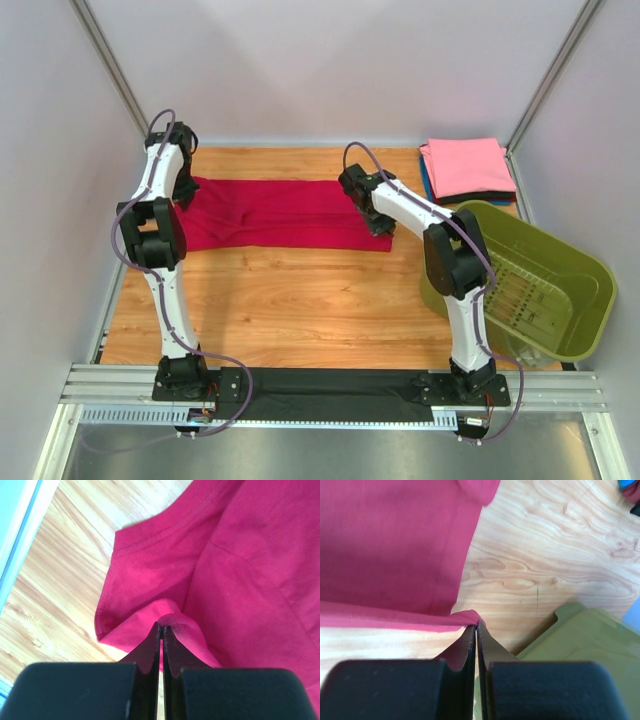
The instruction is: Fold and stack the t-shirts
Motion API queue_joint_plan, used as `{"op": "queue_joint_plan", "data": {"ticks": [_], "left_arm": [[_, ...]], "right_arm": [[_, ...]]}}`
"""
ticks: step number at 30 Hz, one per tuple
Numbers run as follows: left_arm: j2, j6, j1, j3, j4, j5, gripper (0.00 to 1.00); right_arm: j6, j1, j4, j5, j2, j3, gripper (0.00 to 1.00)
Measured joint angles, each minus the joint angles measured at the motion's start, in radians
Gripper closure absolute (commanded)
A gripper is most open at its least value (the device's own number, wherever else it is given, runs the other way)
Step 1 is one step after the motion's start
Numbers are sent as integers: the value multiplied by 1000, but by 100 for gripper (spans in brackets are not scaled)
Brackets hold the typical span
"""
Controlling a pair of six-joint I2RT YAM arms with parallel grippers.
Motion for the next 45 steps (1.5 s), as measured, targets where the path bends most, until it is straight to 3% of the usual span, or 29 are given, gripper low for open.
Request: {"op": "queue_joint_plan", "data": {"ticks": [15, 45], "left_arm": [[2, -39, 19, 12, 8, 1, 100], [74, -44, 22, 46, 97, 40, 100]], "right_arm": [[4, -4, -24, 40, 95, 119, 100], [-1, -5, -10, 76, 149, 124, 100]]}}
